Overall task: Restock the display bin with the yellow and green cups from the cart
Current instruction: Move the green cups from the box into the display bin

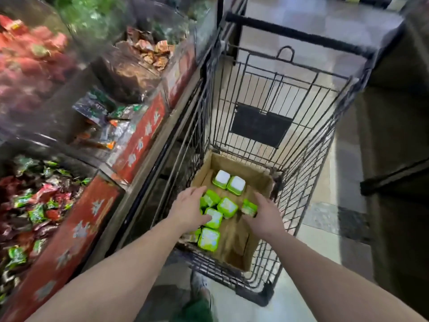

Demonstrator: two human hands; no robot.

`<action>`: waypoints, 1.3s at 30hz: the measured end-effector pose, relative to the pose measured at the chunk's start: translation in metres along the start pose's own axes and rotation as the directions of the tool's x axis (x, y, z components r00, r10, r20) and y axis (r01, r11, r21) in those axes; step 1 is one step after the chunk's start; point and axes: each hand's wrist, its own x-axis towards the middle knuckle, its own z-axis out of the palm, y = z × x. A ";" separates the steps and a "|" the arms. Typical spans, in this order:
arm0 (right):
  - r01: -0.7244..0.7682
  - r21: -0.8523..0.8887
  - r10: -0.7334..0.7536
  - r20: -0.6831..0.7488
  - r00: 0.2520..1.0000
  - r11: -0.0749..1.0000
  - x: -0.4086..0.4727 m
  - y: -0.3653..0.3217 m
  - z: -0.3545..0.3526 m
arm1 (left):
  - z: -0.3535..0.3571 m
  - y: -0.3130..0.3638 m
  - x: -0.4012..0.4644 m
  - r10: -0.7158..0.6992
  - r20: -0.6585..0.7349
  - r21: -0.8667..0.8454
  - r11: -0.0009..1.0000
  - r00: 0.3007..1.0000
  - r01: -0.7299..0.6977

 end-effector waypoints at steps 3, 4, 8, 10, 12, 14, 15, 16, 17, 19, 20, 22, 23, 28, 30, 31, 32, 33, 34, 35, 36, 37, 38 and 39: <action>-0.066 -0.020 0.067 0.057 0.996 0.998 0.015 0.009 0.018 | 0.015 -0.007 0.020 -0.010 0.059 -0.013 1.000 0.998 0.011; -0.093 -0.013 0.094 0.070 0.993 0.996 0.021 0.011 0.024 | 0.021 -0.009 0.025 -0.018 0.082 -0.004 1.000 0.996 0.019; -0.139 -0.013 0.139 0.184 0.973 0.990 0.047 0.021 0.054 | 0.045 -0.021 0.044 -0.038 0.135 0.013 0.999 0.990 0.037; -0.151 -0.007 0.149 0.235 0.961 0.988 0.058 0.026 0.071 | 0.060 -0.028 0.050 -0.066 0.154 0.011 0.998 0.986 0.065; -0.153 -0.021 0.153 0.286 0.946 0.988 0.069 0.033 0.088 | 0.077 -0.036 0.053 -0.120 0.190 0.021 0.993 0.974 0.118; -0.159 -0.036 0.160 0.369 0.916 0.987 0.082 0.042 0.109 | 0.097 -0.047 0.059 -0.174 0.223 0.031 0.985 0.959 0.171; -0.171 -0.023 0.165 0.404 0.900 0.985 0.087 0.045 0.118 | 0.104 -0.052 0.060 -0.183 0.232 0.031 0.983 0.955 0.181; -0.180 0.008 0.160 0.428 0.890 0.984 0.090 0.047 0.125 | 0.107 -0.054 0.059 -0.181 0.229 0.025 0.983 0.956 0.181; -0.196 0.044 0.155 0.453 0.878 0.980 0.093 0.050 0.136 | 0.113 -0.059 0.060 -0.182 0.224 0.014 0.983 0.957 0.184; -0.224 0.082 0.152 0.510 0.847 0.971 0.097 0.056 0.163 | 0.125 -0.070 0.063 -0.164 0.206 -0.008 0.986 0.965 0.169; -0.240 0.084 0.159 0.536 0.829 0.967 0.096 0.057 0.176 | 0.129 -0.074 0.062 -0.160 0.207 -0.009 0.986 0.965 0.165; -0.297 0.102 0.192 0.561 0.805 0.949 0.093 0.060 0.200 | 0.134 -0.081 0.061 -0.170 0.250 -0.006 0.984 0.953 0.177; -0.325 0.114 0.208 0.566 0.798 0.939 0.092 0.062 0.210 | 0.136 -0.085 0.062 -0.172 0.273 -0.003 0.984 0.946 0.180; -0.487 0.289 0.221 0.627 0.747 0.824 0.094 0.068 0.223 | 0.137 -0.088 0.064 -0.123 0.298 -0.025 0.990 0.947 0.136; -0.512 0.303 0.235 0.629 0.741 0.804 0.094 0.068 0.212 | 0.135 -0.087 0.066 -0.111 0.308 -0.023 0.992 0.945 0.125; -0.511 0.315 0.229 0.627 0.744 0.800 0.093 0.068 0.205 | 0.134 -0.085 0.066 -0.105 0.322 -0.016 0.993 0.941 0.117; -0.496 0.327 0.214 0.620 0.755 0.804 0.093 0.068 0.198 | 0.133 -0.083 0.066 -0.093 0.340 -0.004 0.995 0.936 0.100; -0.480 0.347 0.192 0.613 0.766 0.806 0.094 0.066 0.191 | 0.132 -0.081 0.065 -0.079 0.363 0.008 0.997 0.928 0.082; -0.458 0.372 0.163 0.605 0.780 0.807 0.094 0.062 0.185 | 0.132 -0.079 0.064 -0.069 0.386 0.020 0.998 0.920 0.066; -0.422 0.401 0.121 0.593 0.796 0.813 0.095 0.058 0.180 | 0.131 -0.076 0.063 -0.067 0.404 0.034 0.998 0.912 0.058; -0.374 0.410 0.076 0.583 0.809 0.832 0.096 0.051 0.176 | 0.131 -0.074 0.063 -0.068 0.405 0.038 0.998 0.912 0.057; -0.333 0.423 0.035 0.574 0.818 0.843 0.098 0.046 0.175 | 0.129 -0.072 0.062 -0.075 0.382 0.025 0.997 0.921 0.071; -0.326 0.429 0.023 0.576 0.817 0.842 0.099 0.040 0.175 | 0.127 -0.070 0.062 -0.091 0.338 -0.008 0.995 0.937 0.100; -0.352 0.444 0.034 0.582 0.813 0.824 0.100 0.034 0.174 | 0.124 -0.069 0.062 -0.124 0.291 -0.048 0.988 0.949 0.144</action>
